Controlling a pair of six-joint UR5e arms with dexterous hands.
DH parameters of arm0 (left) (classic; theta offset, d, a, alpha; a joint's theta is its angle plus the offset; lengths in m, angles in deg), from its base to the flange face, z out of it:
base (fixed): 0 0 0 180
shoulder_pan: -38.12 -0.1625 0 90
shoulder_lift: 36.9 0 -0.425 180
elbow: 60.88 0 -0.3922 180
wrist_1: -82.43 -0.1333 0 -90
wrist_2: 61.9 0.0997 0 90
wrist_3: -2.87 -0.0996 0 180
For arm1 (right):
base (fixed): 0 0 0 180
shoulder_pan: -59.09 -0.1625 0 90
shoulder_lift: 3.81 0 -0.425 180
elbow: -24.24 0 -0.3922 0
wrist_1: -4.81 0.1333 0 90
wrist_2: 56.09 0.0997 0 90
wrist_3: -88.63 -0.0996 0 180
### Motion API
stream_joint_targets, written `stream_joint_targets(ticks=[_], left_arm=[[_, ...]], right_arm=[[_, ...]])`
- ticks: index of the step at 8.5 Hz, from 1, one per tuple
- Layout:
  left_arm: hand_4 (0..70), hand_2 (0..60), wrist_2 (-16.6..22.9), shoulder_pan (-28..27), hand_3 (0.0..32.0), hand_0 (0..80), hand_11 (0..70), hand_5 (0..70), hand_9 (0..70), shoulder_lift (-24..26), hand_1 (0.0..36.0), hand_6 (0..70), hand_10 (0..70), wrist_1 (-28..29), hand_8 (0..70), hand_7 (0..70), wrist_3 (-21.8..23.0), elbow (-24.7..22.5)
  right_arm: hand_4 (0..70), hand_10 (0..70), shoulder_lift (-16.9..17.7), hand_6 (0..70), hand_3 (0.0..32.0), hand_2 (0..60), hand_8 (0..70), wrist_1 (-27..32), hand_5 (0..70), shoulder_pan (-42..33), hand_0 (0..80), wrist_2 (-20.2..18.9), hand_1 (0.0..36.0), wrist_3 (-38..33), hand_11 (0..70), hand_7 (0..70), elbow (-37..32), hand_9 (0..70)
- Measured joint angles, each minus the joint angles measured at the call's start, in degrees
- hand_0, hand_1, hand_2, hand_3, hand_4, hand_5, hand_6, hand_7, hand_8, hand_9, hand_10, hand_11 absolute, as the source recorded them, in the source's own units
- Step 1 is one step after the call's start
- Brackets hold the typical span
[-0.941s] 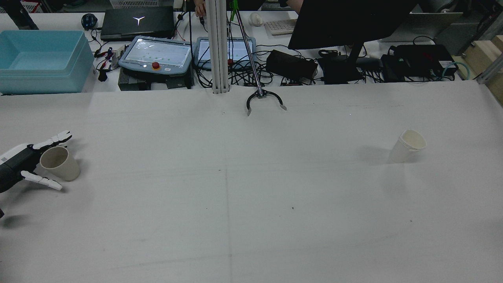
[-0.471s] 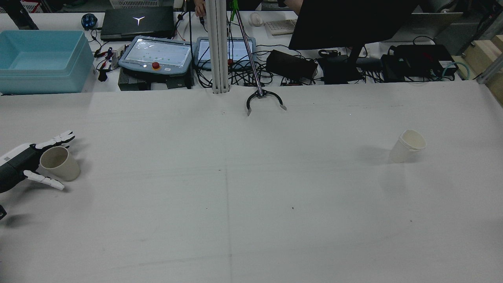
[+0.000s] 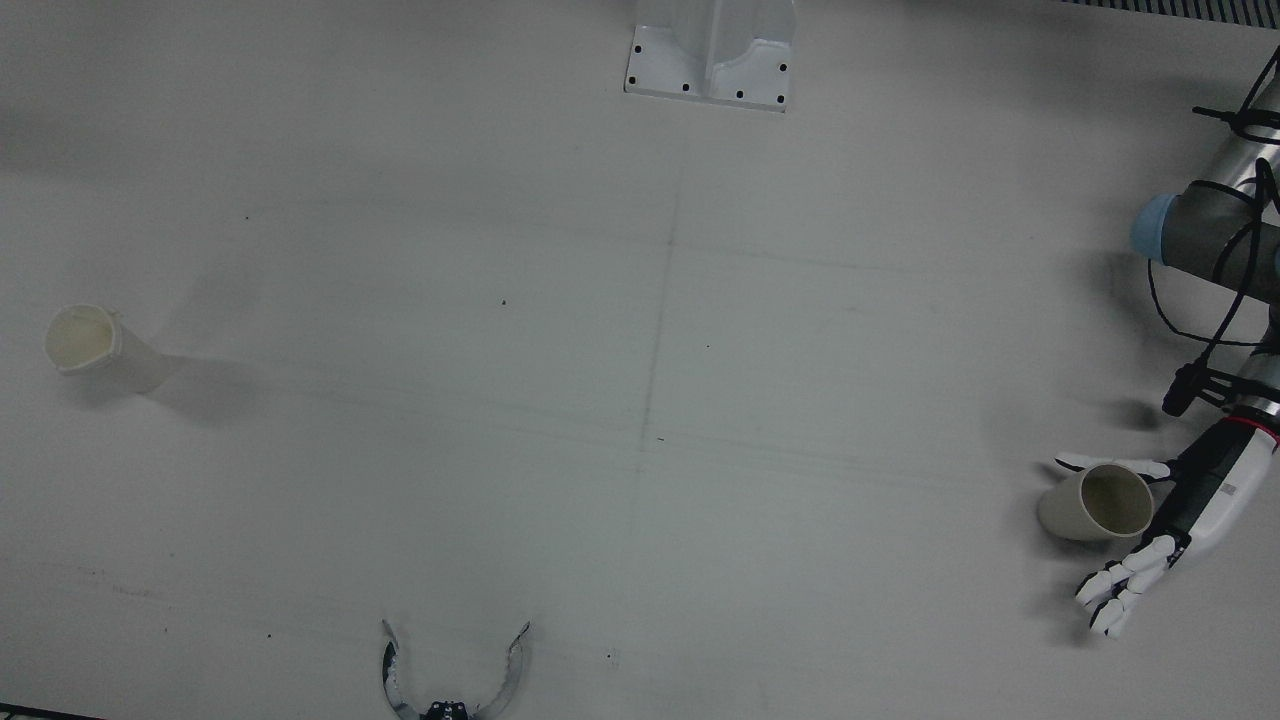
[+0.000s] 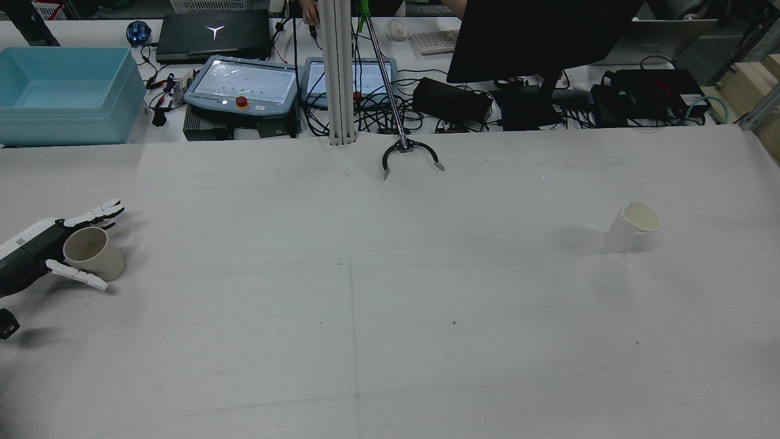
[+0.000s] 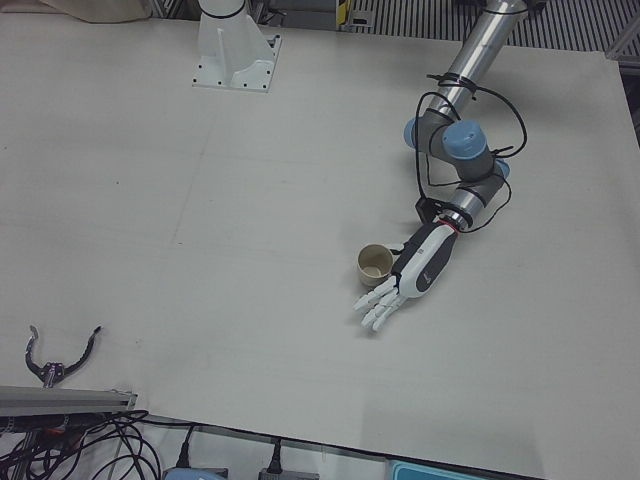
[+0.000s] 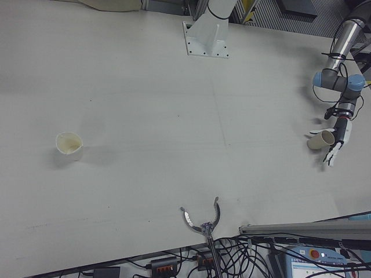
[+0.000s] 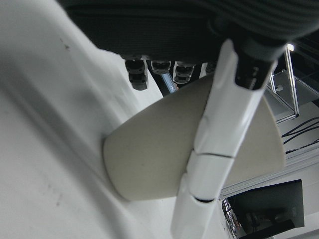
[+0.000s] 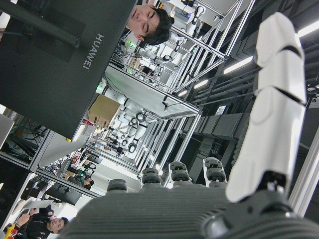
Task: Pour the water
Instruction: 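Close the left hand fingers firmly around the beige cup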
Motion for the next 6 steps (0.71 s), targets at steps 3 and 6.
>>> stream_joint_targets(ticks=[3,6], left_arm=[[26.9,0.0,0.1,0.0,0.0,80.0,13.5,0.0,0.8,0.0,36.0,4.8,5.6,-0.3,3.9,5.4,-0.1,-0.2],[26.6,0.0,0.2,-0.3,0.0,80.0,13.6,0.0,0.7,0.0,36.0,4.8,5.7,-0.6,3.8,5.5,-0.1,-0.7]], right_arm=[[0.7,0.0,0.0,6.3,8.8,13.8,5.7,0.1,7.3,0.0,52.0,0.0,20.2,0.0,0.0,7.4,0.0,2.9],[0.5,0.0,0.0,6.3,8.6,13.8,5.8,0.1,7.3,-0.1,51.9,0.0,20.2,0.0,0.0,6.8,0.0,3.1]])
